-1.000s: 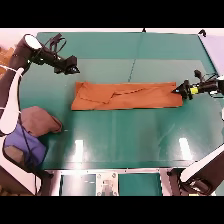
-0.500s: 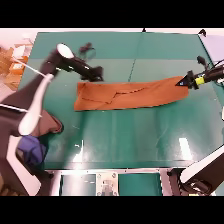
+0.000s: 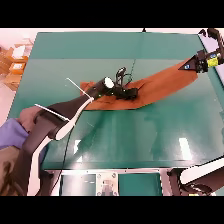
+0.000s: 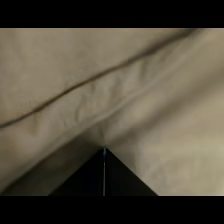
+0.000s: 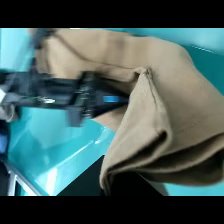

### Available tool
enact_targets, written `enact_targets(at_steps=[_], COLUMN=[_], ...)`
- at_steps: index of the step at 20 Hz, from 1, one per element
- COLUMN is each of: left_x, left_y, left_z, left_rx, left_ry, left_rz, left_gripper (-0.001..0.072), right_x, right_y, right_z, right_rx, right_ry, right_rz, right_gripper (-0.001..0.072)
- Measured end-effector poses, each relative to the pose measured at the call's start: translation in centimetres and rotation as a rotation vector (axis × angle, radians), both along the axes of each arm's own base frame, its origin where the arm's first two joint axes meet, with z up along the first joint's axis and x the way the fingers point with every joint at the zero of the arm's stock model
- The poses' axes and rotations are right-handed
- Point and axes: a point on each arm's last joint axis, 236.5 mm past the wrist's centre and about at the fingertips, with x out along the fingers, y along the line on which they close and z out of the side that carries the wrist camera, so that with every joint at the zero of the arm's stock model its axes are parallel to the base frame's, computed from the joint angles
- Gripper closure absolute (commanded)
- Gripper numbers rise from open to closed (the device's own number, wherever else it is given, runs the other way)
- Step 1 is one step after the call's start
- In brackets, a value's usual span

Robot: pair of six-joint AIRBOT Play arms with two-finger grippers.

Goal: Fold the shirts.

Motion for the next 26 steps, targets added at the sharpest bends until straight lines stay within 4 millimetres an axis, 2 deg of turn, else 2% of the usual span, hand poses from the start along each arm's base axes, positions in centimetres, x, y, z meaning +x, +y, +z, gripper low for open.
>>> enact_targets(at_steps=[4, 6, 7, 9, 11, 12, 14, 16, 18, 19, 20, 21, 22, 23, 24, 25, 26], left_x=[-0.4, -0.5, 0.4, 1.6, 2.5, 3.2, 3.3, 2.9, 2.2, 1.8, 1.3, 1.1, 0.9, 0.6, 0.5, 0.4, 0.2], left_y=[-1.0, -0.2, 0.9, 4.6, 10.5, 14.3, 22.2, 29.1, 34.8, 36.9, 38.2, 39.5, 40.6, 41.4, 41.9, 42.1, 42.2], left_z=[0.1, 1.6, 3.1, 6.3, 9.3, 10.8, 12.2, 14.3, 15.3, 16.0, 16.3, 16.4, 16.6, 16.9, 16.9, 16.9, 17.1], left_rx=[-0.041, -0.055, -0.058, -0.014, 0.106, 0.191, 0.388, 0.532, 0.638, 0.672, 0.688, 0.708, 0.722, 0.734, 0.742, 0.745, 0.748], left_ry=[0.032, 0.054, 0.042, 0.026, -0.007, -0.032, -0.025, -0.012, 0.033, 0.048, 0.070, 0.084, 0.094, 0.103, 0.107, 0.107, 0.105], left_rz=[-0.001, -0.055, -0.069, -0.107, -0.125, -0.110, -0.082, -0.025, 0.036, 0.067, 0.080, 0.097, 0.112, 0.120, 0.120, 0.115, 0.109], left_gripper=[0.0688, 0.0689, 0.0689, 0.0689, 0.0688, 0.0688, 0.0688, 0.0687, 0.0687, 0.0687, 0.0687, 0.0687, 0.0687, 0.0687, 0.0687, 0.0688, 0.0687], right_x=[-0.6, -0.7, -0.7, -0.8, -0.7, -0.7, -0.6, -0.5, -0.2, -0.1, 0.0, 0.0, -0.1, -0.4, -0.8, -1.2, -1.0], right_y=[1.4, 2.0, 2.5, 4.3, 6.9, 8.5, 12.6, 17.9, 24.1, 27.2, 30.6, 33.9, 37.2, 40.4, 43.0, 44.8, 45.4], right_z=[1.6, 2.2, 2.7, 4.0, 4.9, 5.2, 5.6, 5.6, 4.5, 3.4, 2.0, 0.4, -1.5, -3.7, -5.5, -7.3, -8.6], right_rx=[0.003, 0.018, 0.033, 0.078, 0.114, 0.125, 0.150, 0.176, 0.203, 0.210, 0.218, 0.226, 0.229, 0.230, 0.230, 0.223, 0.213], right_ry=[-0.021, -0.025, -0.033, -0.056, -0.073, -0.075, -0.092, -0.116, -0.131, -0.132, -0.134, -0.134, -0.131, -0.128, -0.127, -0.119, -0.117], right_rz=[0.019, 0.022, 0.030, 0.056, 0.084, 0.105, 0.156, 0.206, 0.245, 0.258, 0.267, 0.271, 0.272, 0.271, 0.267, 0.266, 0.253], right_gripper=[0.0701, 0.0700, 0.0701, 0.0700, 0.0700, 0.0700, 0.0700, 0.0700, 0.0694, 0.0657, 0.0629, 0.0522, 0.0267, 0.0200, 0.0206, 0.0246, 0.0282])
